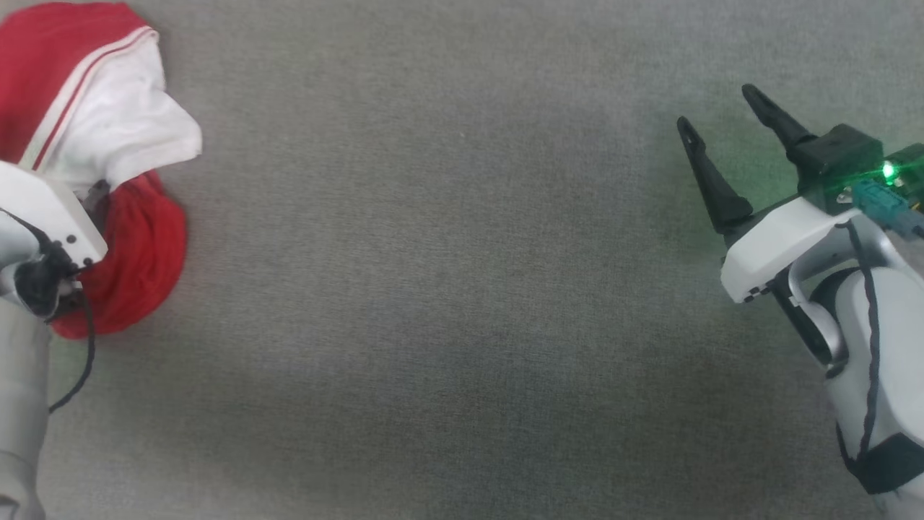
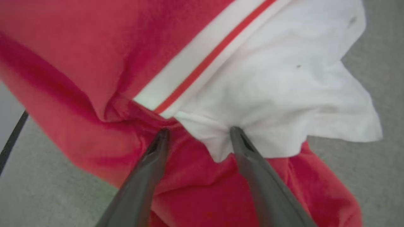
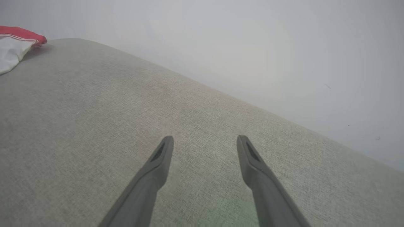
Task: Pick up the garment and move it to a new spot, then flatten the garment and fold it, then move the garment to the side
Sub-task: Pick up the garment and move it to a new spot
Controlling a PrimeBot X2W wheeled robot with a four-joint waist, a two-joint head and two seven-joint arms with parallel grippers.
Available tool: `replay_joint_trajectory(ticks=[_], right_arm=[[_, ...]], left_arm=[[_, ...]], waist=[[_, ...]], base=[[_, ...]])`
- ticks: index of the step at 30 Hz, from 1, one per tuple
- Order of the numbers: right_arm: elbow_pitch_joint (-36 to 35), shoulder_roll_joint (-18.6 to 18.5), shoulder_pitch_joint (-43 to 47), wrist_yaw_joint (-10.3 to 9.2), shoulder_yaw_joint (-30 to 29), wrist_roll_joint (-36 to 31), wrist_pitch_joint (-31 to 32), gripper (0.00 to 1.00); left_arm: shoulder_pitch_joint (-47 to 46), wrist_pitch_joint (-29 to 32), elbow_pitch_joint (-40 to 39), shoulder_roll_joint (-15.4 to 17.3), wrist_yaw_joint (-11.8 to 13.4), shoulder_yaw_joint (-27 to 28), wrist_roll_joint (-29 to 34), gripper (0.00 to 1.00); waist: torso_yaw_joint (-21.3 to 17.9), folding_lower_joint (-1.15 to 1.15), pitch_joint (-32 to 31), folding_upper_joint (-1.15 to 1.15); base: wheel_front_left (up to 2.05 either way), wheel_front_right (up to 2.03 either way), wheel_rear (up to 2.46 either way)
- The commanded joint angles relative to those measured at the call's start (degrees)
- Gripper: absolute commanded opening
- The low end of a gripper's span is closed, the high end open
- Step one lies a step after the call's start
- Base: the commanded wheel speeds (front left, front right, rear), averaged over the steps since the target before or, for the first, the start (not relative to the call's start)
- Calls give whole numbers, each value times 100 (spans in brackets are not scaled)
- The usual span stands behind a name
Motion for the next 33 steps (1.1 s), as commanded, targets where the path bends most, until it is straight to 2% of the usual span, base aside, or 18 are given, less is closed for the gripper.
replay_joint_trajectory(ticks=[1,5,10,11,12,22,33], right_arm=[[-111,-37,29,1,-20,-26,62,100],[-349,-91,54,1,-58,-18,218,100],[-528,-124,85,1,-104,-26,352,100],[-540,-123,97,1,-113,-32,349,100],[-551,-121,111,1,-127,-34,365,100],[-404,-21,289,1,-336,-46,226,100],[-120,205,495,1,-443,-77,-66,100]], left_arm=[[-146,124,172,-7,39,-21,-49,100],[-287,338,591,-87,51,-91,-53,100],[-319,284,867,-216,97,-80,-131,100],[-321,205,884,-225,104,-74,-127,85],[-330,55,878,-204,108,-94,-84,0],[-834,-1100,585,369,-163,-417,272,0],[-1199,-1720,-56,711,-262,-916,550,0]], waist=[[-88,0,150,0],[-139,0,292,0],[-171,0,359,0],[-169,0,353,0],[-165,0,342,0],[11,0,-75,0],[144,0,-685,0]], base=[[0,0,0],[0,0,0],[0,0,0],[0,0,0],[0,0,0],[0,0,0],[0,0,0]])
